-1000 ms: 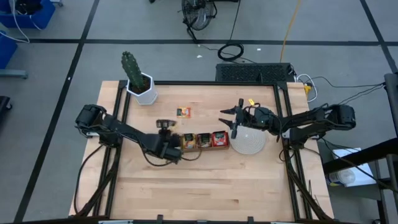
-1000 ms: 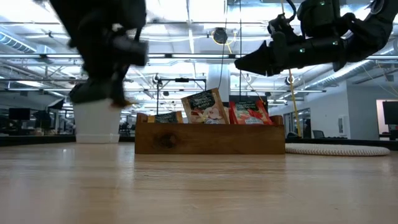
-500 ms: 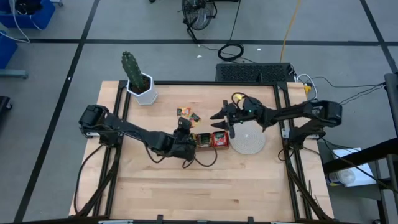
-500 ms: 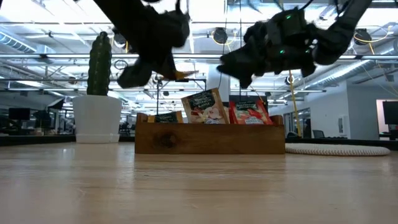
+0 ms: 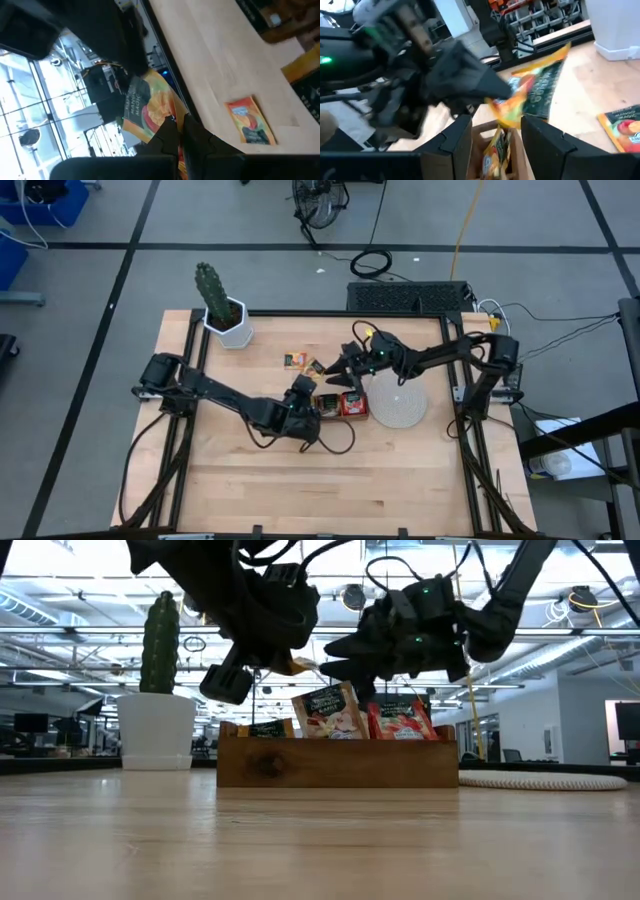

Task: Pick & Place Tea
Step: Put the yellow tea bag into the left section of the wooden organizer

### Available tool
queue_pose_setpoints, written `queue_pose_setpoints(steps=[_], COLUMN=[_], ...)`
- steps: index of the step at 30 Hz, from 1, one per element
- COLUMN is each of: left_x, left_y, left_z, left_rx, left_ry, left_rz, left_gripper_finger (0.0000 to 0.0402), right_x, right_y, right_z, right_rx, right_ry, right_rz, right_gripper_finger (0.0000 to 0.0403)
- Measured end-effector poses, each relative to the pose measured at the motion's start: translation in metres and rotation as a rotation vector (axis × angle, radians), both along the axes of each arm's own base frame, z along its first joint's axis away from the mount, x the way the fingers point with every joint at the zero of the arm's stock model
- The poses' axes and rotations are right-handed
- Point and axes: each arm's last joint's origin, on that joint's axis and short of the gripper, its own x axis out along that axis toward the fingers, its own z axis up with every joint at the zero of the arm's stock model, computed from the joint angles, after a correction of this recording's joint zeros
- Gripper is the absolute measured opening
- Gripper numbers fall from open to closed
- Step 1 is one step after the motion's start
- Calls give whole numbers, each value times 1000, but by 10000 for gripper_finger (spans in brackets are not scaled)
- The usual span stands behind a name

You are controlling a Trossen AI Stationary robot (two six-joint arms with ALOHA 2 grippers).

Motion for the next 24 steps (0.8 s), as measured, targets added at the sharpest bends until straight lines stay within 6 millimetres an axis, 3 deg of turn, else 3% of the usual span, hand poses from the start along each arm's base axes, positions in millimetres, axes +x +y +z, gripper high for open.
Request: queue_pose_setpoints(steps=[17,20,24], left_x=[-1,-1,-1], left_y=[-14,-13,-13], left_z=[2,2,2], left_rx=[-12,-33,-46], left_ry=[-47,-62,-86], left_rz=[-28,-25,-16], left_gripper_finger=[6,6,7], right_x=[10,10,12], right_y=[-4,-2,3], right_z=[5,5,4], right_rx=[11,6,-48], right_ry=[-34,-36,-46], right_rz=[16,22,43], right_gripper_finger=[151,113,16])
